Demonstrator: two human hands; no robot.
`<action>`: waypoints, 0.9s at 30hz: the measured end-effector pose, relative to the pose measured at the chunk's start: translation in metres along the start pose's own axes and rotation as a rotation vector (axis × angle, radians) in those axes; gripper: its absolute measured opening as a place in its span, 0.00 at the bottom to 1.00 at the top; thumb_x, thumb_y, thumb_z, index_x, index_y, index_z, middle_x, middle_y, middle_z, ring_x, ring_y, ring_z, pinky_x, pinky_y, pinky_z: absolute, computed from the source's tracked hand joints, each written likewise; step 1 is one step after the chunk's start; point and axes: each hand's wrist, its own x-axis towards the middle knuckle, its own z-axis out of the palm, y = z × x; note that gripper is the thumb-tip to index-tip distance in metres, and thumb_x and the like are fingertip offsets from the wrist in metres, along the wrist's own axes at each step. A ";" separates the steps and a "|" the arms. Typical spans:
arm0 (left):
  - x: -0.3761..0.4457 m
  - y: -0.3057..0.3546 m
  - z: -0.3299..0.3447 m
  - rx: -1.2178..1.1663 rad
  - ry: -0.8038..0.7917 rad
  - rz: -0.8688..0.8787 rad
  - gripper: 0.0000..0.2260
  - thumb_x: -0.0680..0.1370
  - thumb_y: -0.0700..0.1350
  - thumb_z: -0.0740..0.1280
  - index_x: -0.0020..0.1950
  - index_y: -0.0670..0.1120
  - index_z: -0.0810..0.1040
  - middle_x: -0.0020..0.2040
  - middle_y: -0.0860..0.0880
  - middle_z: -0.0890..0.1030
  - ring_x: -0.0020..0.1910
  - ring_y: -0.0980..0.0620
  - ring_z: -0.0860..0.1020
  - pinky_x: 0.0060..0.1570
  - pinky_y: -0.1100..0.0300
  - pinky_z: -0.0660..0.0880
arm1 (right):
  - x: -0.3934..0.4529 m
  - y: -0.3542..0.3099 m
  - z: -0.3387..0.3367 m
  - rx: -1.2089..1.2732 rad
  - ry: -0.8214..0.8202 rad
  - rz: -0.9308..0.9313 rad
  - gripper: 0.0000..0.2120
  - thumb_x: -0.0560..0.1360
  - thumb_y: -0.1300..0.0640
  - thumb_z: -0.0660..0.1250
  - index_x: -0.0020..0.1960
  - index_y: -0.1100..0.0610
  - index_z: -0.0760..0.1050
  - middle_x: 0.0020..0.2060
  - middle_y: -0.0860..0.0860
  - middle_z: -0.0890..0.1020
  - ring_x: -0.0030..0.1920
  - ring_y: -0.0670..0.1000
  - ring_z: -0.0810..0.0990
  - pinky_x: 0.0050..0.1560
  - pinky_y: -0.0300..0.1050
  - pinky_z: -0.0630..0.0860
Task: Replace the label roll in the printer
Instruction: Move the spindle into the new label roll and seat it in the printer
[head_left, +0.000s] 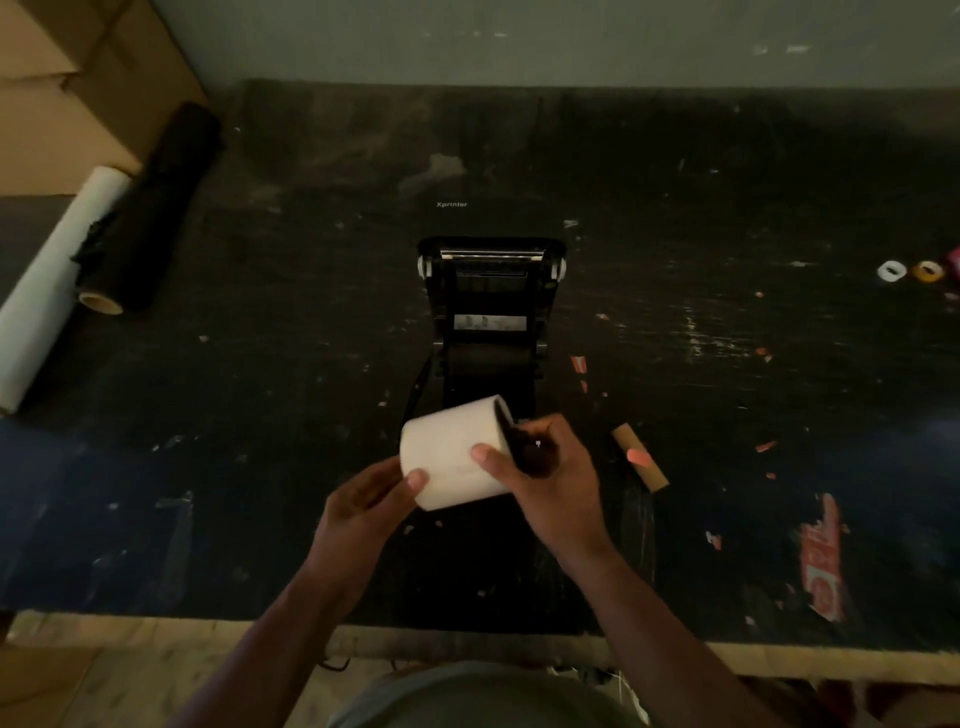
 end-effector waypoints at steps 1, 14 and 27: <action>-0.001 -0.004 -0.005 -0.009 0.004 0.001 0.21 0.69 0.50 0.74 0.62 0.49 0.83 0.56 0.50 0.88 0.57 0.51 0.86 0.52 0.55 0.82 | 0.000 0.000 0.003 -0.058 -0.007 -0.003 0.23 0.61 0.33 0.81 0.49 0.42 0.79 0.52 0.42 0.81 0.51 0.37 0.82 0.46 0.33 0.79; 0.082 0.022 0.023 0.306 -0.007 0.364 0.24 0.73 0.45 0.77 0.68 0.44 0.80 0.61 0.54 0.86 0.61 0.55 0.84 0.57 0.58 0.83 | 0.068 -0.012 -0.016 -0.220 -0.006 -0.057 0.27 0.70 0.45 0.80 0.67 0.52 0.80 0.59 0.49 0.84 0.55 0.42 0.84 0.53 0.35 0.82; 0.148 0.022 0.044 0.578 0.117 0.465 0.22 0.74 0.41 0.79 0.68 0.45 0.81 0.61 0.51 0.79 0.55 0.67 0.82 0.55 0.71 0.79 | 0.122 0.008 -0.001 -0.287 0.057 -0.007 0.16 0.74 0.58 0.79 0.60 0.60 0.84 0.57 0.56 0.85 0.53 0.44 0.85 0.46 0.22 0.74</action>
